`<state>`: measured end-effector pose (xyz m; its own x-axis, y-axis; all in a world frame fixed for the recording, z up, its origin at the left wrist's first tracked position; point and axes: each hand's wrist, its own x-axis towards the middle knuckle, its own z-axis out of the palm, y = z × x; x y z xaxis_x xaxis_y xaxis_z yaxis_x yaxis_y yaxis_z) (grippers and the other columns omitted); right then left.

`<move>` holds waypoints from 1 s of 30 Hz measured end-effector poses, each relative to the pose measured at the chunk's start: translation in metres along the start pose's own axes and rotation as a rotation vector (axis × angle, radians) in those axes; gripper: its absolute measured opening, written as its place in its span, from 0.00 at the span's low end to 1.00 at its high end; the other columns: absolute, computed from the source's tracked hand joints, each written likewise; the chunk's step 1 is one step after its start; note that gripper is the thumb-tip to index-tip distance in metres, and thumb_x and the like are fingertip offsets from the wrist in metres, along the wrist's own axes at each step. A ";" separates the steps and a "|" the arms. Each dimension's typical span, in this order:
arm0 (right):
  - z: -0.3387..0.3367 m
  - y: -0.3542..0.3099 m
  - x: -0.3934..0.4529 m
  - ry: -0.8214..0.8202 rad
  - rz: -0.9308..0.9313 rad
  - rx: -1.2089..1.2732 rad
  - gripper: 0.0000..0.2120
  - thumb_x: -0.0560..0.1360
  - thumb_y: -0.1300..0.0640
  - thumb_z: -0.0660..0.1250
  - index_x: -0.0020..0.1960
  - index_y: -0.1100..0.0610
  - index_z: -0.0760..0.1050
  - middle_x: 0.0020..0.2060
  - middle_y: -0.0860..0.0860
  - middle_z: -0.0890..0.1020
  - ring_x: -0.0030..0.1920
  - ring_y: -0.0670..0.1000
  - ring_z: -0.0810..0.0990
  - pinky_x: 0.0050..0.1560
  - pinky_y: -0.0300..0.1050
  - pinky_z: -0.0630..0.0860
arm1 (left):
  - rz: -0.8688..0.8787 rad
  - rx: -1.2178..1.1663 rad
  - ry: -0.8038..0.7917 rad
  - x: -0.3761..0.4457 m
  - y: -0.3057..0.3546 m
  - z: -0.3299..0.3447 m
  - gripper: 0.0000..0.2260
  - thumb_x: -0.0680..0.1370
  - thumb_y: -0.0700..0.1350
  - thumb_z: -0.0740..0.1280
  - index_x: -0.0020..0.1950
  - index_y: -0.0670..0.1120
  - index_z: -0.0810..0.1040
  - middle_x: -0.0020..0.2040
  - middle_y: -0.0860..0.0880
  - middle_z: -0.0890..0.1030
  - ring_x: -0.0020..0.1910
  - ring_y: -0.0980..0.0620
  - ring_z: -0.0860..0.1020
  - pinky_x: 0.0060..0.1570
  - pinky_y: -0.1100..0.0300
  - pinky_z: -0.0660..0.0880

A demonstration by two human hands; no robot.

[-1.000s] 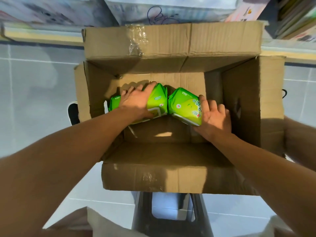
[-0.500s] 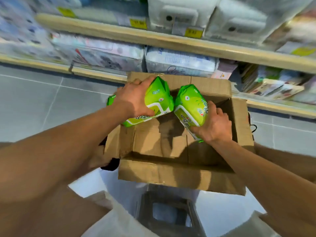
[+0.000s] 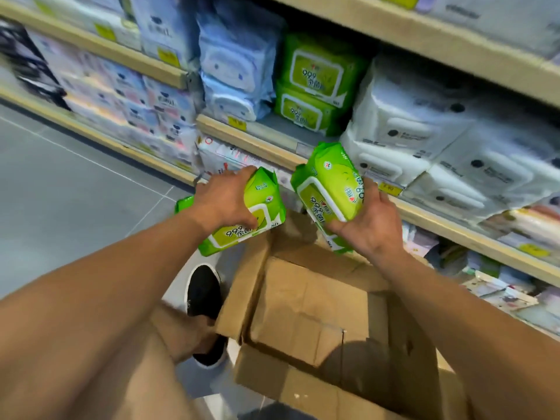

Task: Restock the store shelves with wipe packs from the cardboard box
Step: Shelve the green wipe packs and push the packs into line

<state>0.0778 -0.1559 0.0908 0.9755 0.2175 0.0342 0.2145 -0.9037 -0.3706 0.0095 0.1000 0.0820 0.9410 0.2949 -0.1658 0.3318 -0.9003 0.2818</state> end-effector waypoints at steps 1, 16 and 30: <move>-0.002 -0.013 0.011 0.013 -0.035 -0.012 0.50 0.57 0.40 0.77 0.72 0.51 0.59 0.57 0.59 0.76 0.56 0.63 0.75 0.55 0.56 0.75 | -0.031 -0.023 -0.002 0.005 -0.006 -0.002 0.55 0.52 0.60 0.78 0.75 0.58 0.55 0.62 0.43 0.74 0.60 0.40 0.74 0.55 0.41 0.74; -0.005 -0.111 0.192 0.048 -0.322 -0.421 0.50 0.63 0.44 0.78 0.76 0.48 0.53 0.67 0.57 0.70 0.65 0.63 0.70 0.64 0.57 0.69 | -0.072 -0.150 0.103 0.101 -0.046 -0.015 0.53 0.56 0.61 0.77 0.75 0.60 0.53 0.64 0.42 0.73 0.63 0.39 0.71 0.61 0.40 0.68; 0.031 -0.091 0.189 0.029 -0.381 -0.478 0.41 0.70 0.46 0.72 0.76 0.52 0.56 0.72 0.55 0.62 0.71 0.62 0.59 0.71 0.58 0.59 | -0.071 -0.156 0.129 0.102 -0.037 -0.013 0.52 0.58 0.60 0.77 0.75 0.60 0.52 0.63 0.43 0.72 0.63 0.39 0.70 0.60 0.40 0.68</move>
<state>0.2415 -0.0205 0.1020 0.8255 0.5535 0.1105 0.5402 -0.8315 0.1299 0.0942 0.1678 0.0669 0.9122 0.4037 -0.0706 0.3945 -0.8184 0.4178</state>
